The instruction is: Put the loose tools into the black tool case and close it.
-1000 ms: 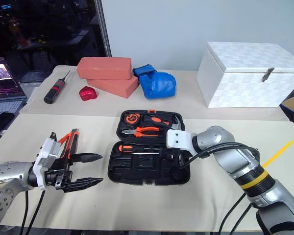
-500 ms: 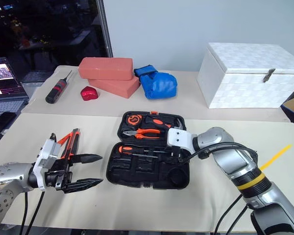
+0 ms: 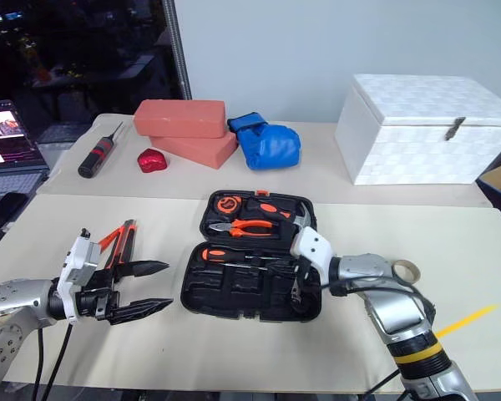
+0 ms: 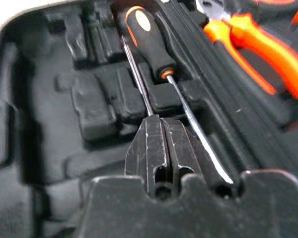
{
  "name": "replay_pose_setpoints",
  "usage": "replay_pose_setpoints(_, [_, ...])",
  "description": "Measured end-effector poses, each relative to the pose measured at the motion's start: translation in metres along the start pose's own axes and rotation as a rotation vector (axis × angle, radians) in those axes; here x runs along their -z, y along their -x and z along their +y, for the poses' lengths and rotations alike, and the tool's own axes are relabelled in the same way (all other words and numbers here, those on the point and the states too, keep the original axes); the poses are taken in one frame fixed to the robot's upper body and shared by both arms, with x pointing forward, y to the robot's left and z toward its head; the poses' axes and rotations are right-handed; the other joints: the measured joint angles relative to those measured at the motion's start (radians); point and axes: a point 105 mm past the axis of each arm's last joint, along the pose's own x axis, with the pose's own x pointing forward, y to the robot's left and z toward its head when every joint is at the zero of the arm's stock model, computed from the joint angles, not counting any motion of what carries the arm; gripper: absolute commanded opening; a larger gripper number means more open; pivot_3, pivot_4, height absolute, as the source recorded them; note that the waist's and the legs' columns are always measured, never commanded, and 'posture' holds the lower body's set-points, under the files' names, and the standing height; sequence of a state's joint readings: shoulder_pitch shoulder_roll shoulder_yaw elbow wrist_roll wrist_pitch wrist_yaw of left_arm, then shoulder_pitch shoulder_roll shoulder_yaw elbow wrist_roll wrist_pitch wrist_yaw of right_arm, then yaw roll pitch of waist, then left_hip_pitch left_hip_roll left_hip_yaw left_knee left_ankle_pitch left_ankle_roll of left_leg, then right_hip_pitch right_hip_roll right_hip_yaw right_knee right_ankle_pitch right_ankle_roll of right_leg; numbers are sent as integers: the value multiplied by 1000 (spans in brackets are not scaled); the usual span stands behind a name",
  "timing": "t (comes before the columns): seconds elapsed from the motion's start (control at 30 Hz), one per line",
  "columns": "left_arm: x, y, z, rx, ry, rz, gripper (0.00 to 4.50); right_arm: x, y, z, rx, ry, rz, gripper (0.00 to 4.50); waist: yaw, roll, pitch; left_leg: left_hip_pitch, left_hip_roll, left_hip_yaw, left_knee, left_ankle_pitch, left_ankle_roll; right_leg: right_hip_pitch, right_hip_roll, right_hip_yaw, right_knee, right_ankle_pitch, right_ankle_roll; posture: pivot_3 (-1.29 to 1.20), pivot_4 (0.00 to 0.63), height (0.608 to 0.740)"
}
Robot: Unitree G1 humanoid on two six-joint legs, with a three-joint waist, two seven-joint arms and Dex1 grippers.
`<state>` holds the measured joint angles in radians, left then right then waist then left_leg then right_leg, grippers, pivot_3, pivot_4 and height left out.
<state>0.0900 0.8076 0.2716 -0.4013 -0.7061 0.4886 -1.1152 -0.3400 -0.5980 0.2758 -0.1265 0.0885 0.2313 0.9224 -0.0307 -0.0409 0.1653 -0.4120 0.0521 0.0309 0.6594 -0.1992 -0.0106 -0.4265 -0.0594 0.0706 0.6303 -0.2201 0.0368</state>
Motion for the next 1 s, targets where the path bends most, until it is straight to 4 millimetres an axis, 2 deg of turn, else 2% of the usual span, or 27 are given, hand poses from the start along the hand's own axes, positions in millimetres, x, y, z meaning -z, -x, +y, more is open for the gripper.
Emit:
replay_pose_setpoints(0.07, [0,1,4,-43,6,-18,4111,1,-2,-2,14,63,2,19,-5,-2,-1,8,0,0,0,0,0,5,0,0,-1,-1,-1,0,150,740])
replay_pose_setpoints(0.13, [-1,4,10,-106,11,-38,4111,0,-3,-3,43,54,-25,19,-9,-5,-3,9,1,-1,0,-3,-4,5,0,0,-1,-1,-1,0,150,740])
replay_pose_setpoints(0.23, [-1,11,28,-296,25,-85,4111,-10,1,-4,88,-89,-142,19,-10,-4,-1,5,0,-1,0,-2,-5,4,-1,0,-1,0,-1,0,150,740])
replay_pose_setpoints(0.33, [4,28,55,-523,86,-96,4111,-52,22,-6,64,-126,-301,840,-9,-3,3,5,0,-1,0,0,-1,4,0,1,0,6,-2,0,150,740])
replay_pose_setpoints(0.37, [5,37,66,-607,113,-97,4111,-67,33,-6,52,-98,-333,1265,-9,-3,4,5,1,-2,0,0,-1,4,0,-1,1,6,-2,0,150,740])
replay_pose_setpoints(0.43, [6,51,80,-714,148,-90,4111,-79,46,-4,38,-78,-351,1860,-6,-5,4,6,1,-4,-1,-1,-3,4,2,-2,1,6,-3,0,150,740])
replay_pose_setpoints(0.53, [14,71,101,-848,184,-3,4111,-84,54,8,-14,-100,-345,2894,-6,-6,5,5,1,-4,-2,-1,-3,3,1,-2,-1,5,-4,0,150,740])
replay_pose_setpoints(0.6, [14,82,110,-895,173,48,4111,-83,55,10,-26,-106,-338,3622,-6,-7,5,3,1,-3,-2,0,-1,2,1,-2,-2,4,-3,0,150,740])
replay_pose_setpoints(0.7, [13,94,126,-917,155,126,4111,-85,55,11,-29,-108,-335,4471,-9,-7,6,0,1,-2,-2,0,-1,-1,0,-1,-4,4,-3,0,150,740])
replay_pose_setpoints(0.93, [19,101,149,-778,113,306,4111,-91,60,15,-28,-72,-351,4471,-3,-7,6,-10,0,-1,-7,1,-1,-12,0,-2,-3,6,-2,0,150,740])
replay_pose_setpoints(1.0, [26,99,154,-750,109,351,3606,-92,61,15,-21,-59,-357,4500,1,-7,6,-10,0,-1,-8,1,0,-13,0,-2,-2,8,-2,0,150,740])
